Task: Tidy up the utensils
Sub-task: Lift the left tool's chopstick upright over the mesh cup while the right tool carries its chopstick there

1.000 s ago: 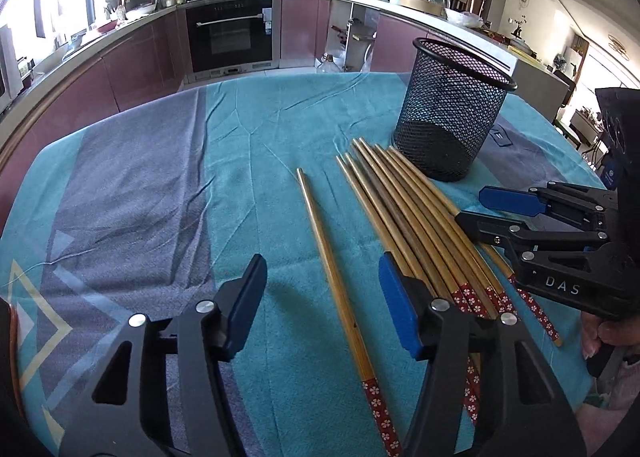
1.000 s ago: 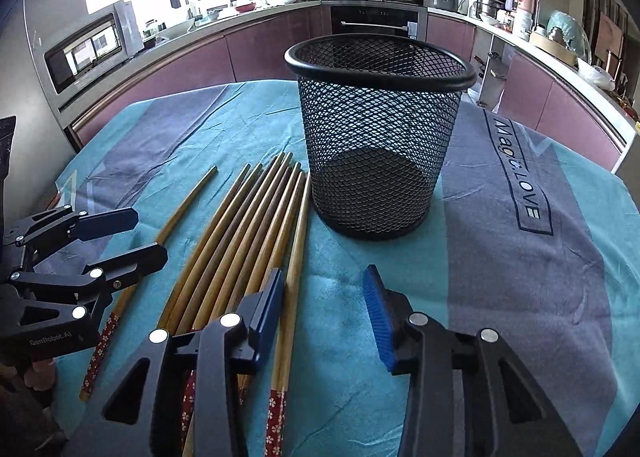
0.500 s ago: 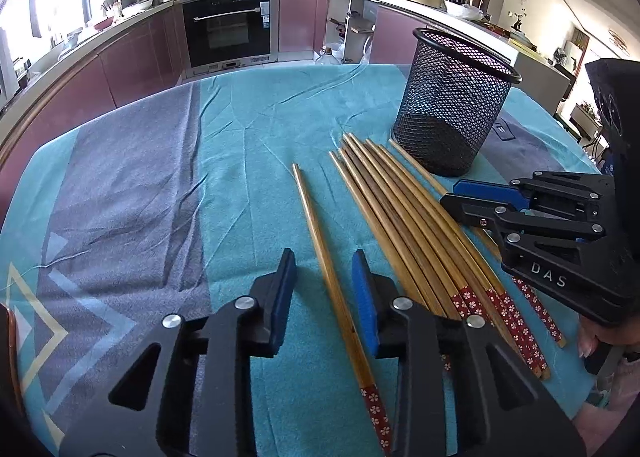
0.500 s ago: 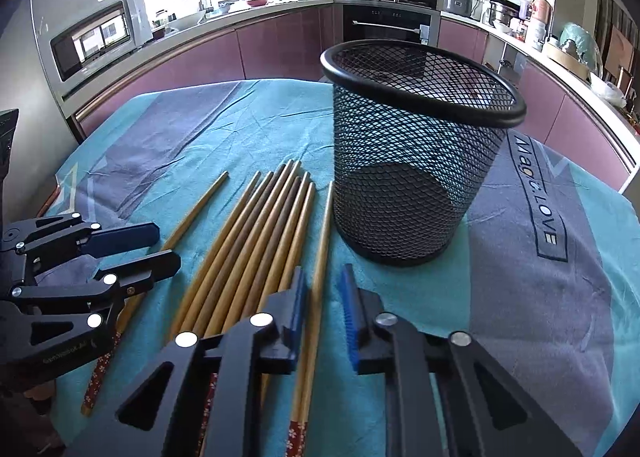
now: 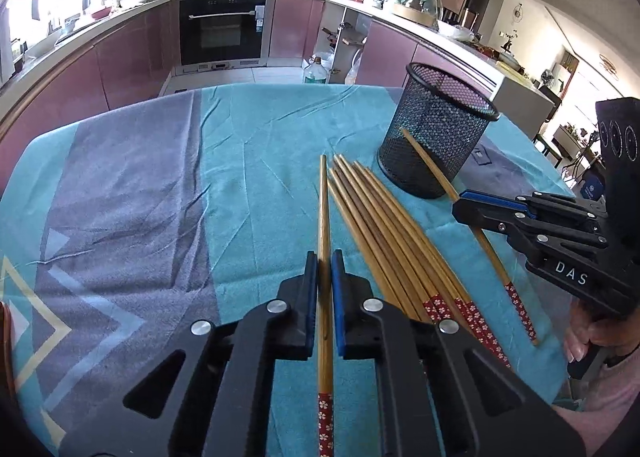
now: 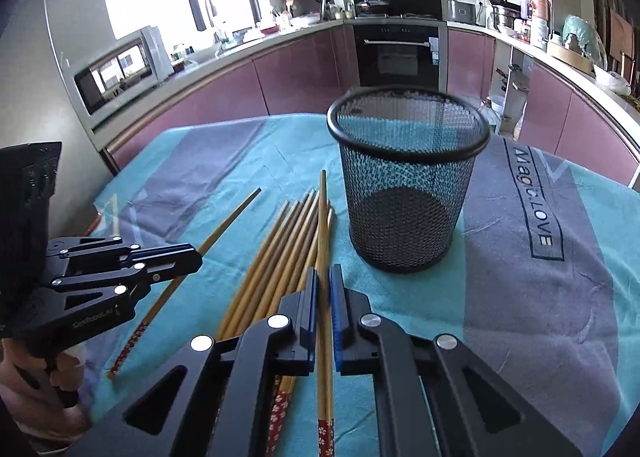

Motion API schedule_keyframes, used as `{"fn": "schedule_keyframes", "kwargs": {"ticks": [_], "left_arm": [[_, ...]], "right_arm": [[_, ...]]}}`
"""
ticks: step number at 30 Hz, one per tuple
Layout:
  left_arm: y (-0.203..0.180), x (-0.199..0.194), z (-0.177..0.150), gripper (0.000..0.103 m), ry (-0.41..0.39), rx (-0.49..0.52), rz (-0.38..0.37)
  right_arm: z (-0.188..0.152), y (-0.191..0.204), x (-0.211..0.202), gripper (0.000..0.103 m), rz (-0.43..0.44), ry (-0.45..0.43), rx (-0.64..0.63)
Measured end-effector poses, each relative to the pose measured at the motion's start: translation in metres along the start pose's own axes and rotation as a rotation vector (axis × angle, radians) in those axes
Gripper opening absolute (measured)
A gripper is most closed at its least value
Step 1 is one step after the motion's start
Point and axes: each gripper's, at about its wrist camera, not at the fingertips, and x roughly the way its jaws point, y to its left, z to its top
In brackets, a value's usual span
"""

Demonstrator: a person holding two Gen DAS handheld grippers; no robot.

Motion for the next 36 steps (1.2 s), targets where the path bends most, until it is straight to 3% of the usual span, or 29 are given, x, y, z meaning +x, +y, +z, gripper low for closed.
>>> {"fn": "schedule_keyframes", "kwargs": {"ticks": [12, 17, 29, 36], "left_arm": [[-0.01, -0.074, 0.055, 0.008, -0.168, 0.013, -0.204], [-0.026, -0.099, 0.087, 0.007, -0.242, 0.031, -0.249], [-0.056, -0.133, 0.162, 0.007, -0.373, 0.049, -0.284], [-0.077, -0.115, 0.19, 0.007, -0.354, 0.085, -0.246]], "right_arm": [[0.03, -0.012, -0.066, 0.005, 0.076, -0.213, 0.016], [0.05, -0.024, -0.084, 0.005, 0.086, -0.282, 0.022], [0.102, -0.041, -0.122, 0.005, 0.084, -0.408, -0.025], [0.12, -0.056, -0.121, 0.005, 0.042, -0.44, -0.02]]}}
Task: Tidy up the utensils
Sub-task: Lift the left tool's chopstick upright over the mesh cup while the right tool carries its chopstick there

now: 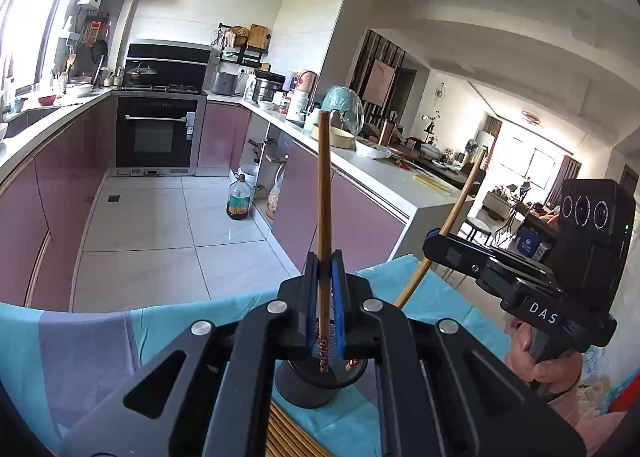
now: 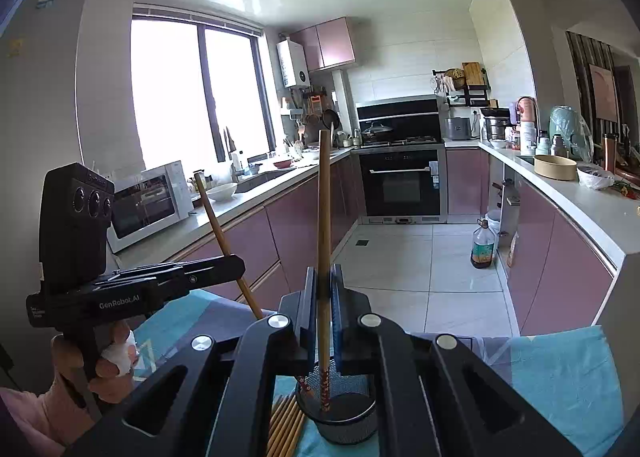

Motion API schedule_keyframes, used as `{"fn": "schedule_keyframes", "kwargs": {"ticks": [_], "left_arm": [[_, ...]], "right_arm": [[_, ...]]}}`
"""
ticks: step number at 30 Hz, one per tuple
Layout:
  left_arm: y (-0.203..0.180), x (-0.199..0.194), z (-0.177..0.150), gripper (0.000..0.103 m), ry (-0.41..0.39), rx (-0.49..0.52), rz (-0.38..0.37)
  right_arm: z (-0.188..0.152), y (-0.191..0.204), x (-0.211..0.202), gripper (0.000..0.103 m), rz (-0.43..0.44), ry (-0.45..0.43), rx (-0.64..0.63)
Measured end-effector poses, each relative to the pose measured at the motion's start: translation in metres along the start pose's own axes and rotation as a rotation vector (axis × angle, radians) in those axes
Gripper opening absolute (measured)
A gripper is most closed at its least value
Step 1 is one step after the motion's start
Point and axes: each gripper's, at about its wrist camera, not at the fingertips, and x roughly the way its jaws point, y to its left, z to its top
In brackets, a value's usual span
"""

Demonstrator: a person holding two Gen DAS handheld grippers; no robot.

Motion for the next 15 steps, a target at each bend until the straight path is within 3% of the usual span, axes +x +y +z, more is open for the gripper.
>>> {"fn": "schedule_keyframes", "kwargs": {"ticks": [10, 15], "left_arm": [[-0.002, 0.074, -0.034, 0.007, 0.218, 0.043, 0.017], [0.01, 0.097, -0.045, 0.008, 0.248, 0.037, 0.032]], "right_arm": [[-0.035, -0.013, 0.063, 0.005, -0.002, 0.24, 0.025], [-0.045, -0.014, 0.082, 0.006, -0.019, 0.31, 0.036]]}}
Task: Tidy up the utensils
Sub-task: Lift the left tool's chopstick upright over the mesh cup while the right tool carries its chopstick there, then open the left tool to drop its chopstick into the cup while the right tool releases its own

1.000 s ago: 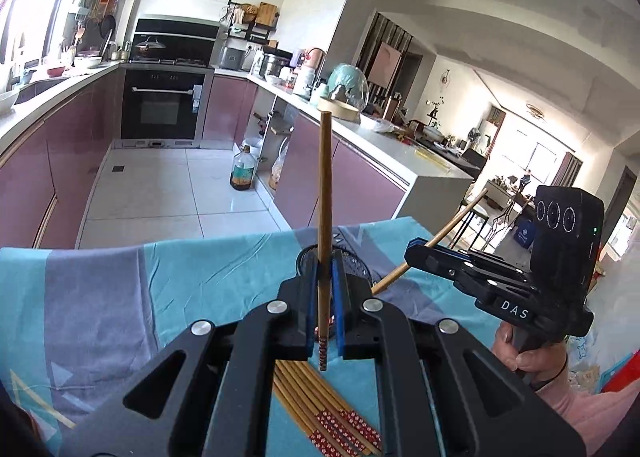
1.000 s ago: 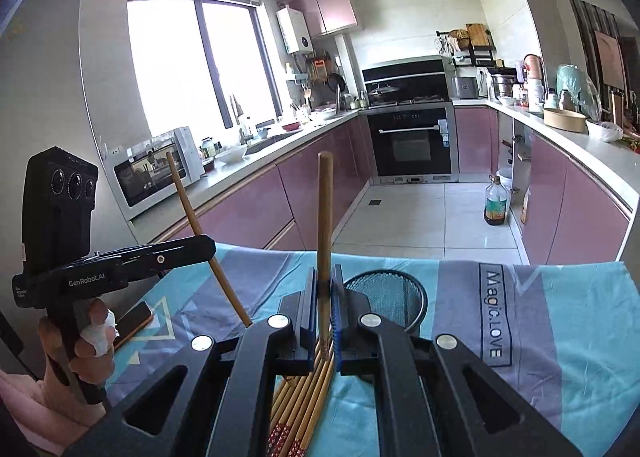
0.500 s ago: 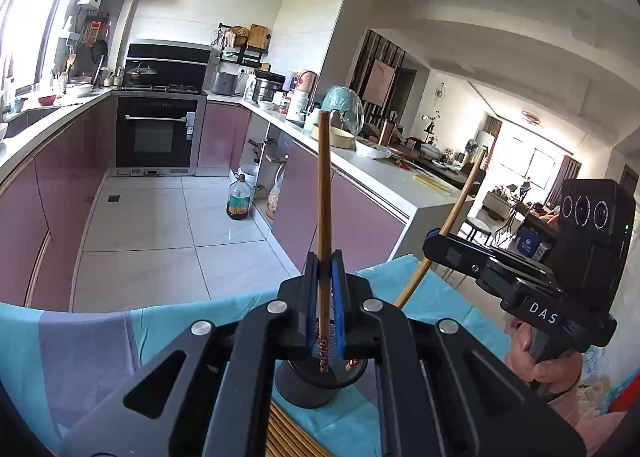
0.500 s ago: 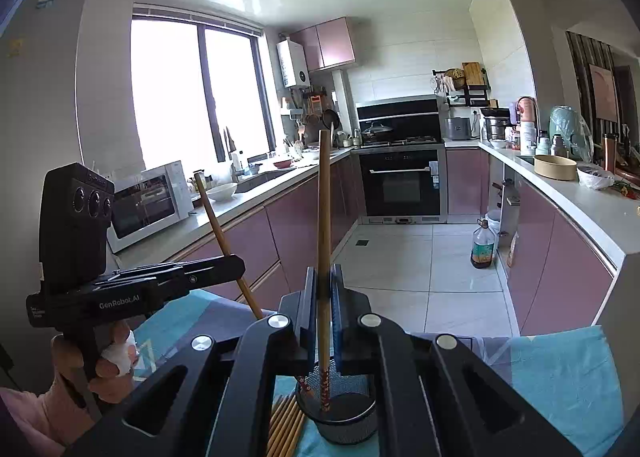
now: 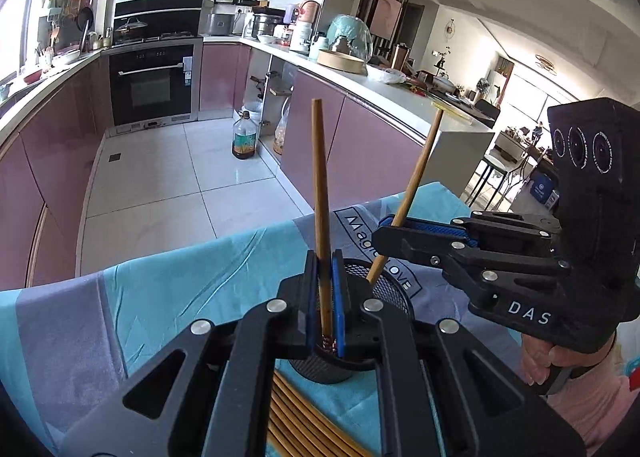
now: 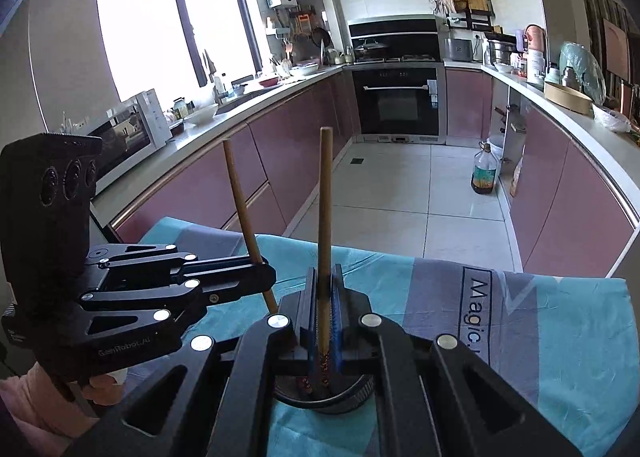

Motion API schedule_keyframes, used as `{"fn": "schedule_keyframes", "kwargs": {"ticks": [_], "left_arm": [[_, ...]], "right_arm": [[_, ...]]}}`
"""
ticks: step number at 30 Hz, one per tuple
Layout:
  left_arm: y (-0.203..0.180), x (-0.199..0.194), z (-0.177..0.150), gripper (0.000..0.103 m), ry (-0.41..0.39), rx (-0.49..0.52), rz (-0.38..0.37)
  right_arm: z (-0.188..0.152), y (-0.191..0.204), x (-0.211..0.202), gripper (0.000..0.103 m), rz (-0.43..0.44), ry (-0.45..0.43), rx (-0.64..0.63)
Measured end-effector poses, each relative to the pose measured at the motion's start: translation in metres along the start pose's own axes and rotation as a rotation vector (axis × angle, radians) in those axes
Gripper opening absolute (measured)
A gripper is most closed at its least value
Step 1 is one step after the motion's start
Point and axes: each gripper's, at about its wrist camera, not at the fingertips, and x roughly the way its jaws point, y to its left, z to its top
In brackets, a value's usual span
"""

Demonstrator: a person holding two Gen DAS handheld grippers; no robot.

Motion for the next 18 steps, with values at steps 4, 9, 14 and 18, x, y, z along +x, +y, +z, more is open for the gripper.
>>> {"fn": "schedule_keyframes", "kwargs": {"ticks": [4, 9, 14, 18], "left_arm": [[0.004, 0.012, -0.007, 0.01, 0.014, -0.005, 0.016], [0.012, 0.018, -0.011, 0.014, 0.002, -0.026, 0.042], [0.02, 0.006, -0.022, 0.026, -0.033, -0.045, 0.085], [0.025, -0.013, -0.036, 0.036, -0.072, -0.04, 0.133]], "right_arm": [[0.002, -0.002, 0.008, 0.009, -0.013, 0.003, 0.026], [0.004, -0.005, 0.008, 0.023, -0.03, -0.02, 0.05], [0.0, -0.007, 0.0, 0.03, -0.054, -0.054, 0.052], [-0.005, -0.004, -0.013, 0.034, -0.064, -0.092, 0.045]]}}
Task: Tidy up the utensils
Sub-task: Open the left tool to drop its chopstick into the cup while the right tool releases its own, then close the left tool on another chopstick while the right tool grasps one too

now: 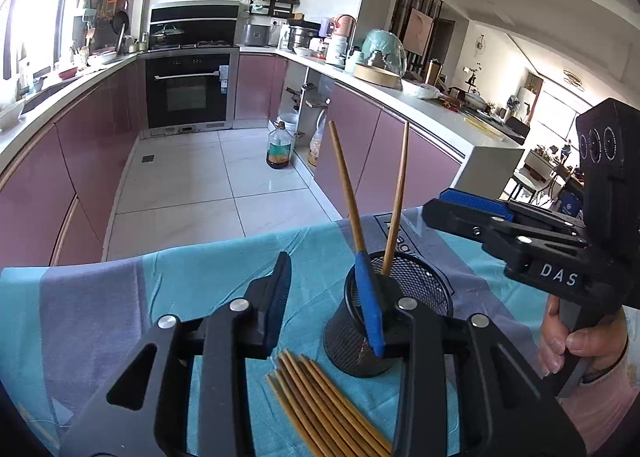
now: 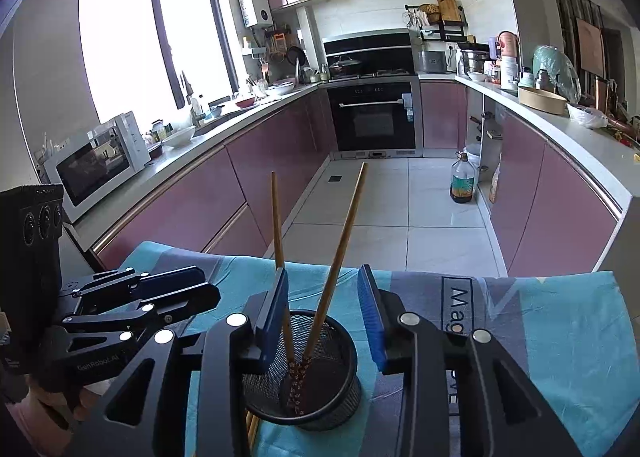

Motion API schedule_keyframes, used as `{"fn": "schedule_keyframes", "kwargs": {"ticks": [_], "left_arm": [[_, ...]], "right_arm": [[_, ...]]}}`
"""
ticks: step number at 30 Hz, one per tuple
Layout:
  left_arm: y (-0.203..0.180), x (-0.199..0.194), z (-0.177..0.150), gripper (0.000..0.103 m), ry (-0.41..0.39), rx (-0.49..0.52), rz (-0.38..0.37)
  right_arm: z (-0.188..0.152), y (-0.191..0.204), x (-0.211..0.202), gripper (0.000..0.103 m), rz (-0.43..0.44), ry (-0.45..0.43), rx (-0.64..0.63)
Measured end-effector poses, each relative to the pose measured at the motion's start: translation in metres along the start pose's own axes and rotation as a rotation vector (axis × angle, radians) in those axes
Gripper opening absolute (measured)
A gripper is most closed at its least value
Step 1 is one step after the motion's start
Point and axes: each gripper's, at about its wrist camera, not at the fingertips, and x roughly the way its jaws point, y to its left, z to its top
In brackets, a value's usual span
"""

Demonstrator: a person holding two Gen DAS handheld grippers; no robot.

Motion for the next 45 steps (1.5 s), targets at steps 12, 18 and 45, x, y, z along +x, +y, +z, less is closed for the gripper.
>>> {"fn": "schedule_keyframes", "kwargs": {"ticks": [12, 18, 45], "left_arm": [[0.014, -0.049, -0.068, 0.058, -0.016, 0.042, 0.152], [0.014, -0.053, -0.107, 0.059, 0.025, 0.035, 0.208], [0.007, -0.006, -0.163, 0.06, 0.221, 0.024, 0.184]], "right_arm": [[-0.061, 0.032, -0.038, 0.041, 0.097, 0.006, -0.111], [-0.105, 0.039, -0.009, 0.041, 0.125, 0.15, -0.072], [-0.145, 0.066, 0.024, 0.038, 0.04, 0.27, -0.103]]}}
